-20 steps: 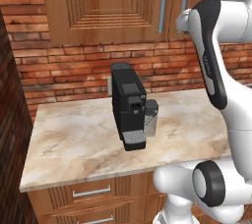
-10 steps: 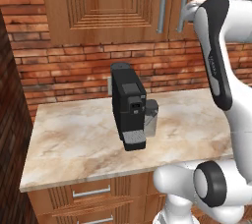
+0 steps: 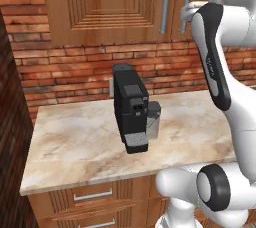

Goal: Move the bowls from the cabinet to the plates on the dining table.

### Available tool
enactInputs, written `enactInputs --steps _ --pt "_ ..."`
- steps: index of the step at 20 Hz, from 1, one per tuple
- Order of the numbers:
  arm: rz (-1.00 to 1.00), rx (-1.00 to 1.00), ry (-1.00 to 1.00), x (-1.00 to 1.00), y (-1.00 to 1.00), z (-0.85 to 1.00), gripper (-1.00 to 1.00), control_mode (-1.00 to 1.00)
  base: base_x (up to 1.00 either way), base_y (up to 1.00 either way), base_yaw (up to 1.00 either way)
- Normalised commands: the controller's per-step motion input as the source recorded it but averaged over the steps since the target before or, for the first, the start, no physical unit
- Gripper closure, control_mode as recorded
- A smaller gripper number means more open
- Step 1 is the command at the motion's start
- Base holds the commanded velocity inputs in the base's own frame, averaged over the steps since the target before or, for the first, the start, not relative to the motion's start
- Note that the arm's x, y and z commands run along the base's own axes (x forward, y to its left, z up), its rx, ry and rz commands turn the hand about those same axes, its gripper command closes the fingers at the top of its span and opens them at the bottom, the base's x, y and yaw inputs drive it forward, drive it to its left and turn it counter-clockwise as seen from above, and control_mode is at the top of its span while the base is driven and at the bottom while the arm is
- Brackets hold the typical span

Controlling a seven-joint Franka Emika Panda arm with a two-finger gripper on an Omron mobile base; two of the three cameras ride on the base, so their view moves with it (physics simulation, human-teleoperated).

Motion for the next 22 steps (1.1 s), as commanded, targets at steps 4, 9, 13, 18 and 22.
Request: enactInputs --steps 4,9,13,18,22 --pt "0.00 0.00 -0.05 0.31 -0.11 0.00 -1.00 -1.00 0.00 0.00 0.00" --pt "0.00 0.00 -0.07 0.28 -0.12 0.00 -1.00 -1.00 0.00 0.00 0.00" --pt "0.00 0.00 -0.03 0.38 0.00 0.00 -1.00 -1.00 0.00 0.00 0.00" --pt "0.00 0.00 -0.02 0.39 0.00 0.00 -1.00 -1.00 0.00 0.00 0.00" --pt "0.00 0.00 0.00 0.48 0.00 -0.03 -1.00 -1.00 0.00 0.00 0.00"
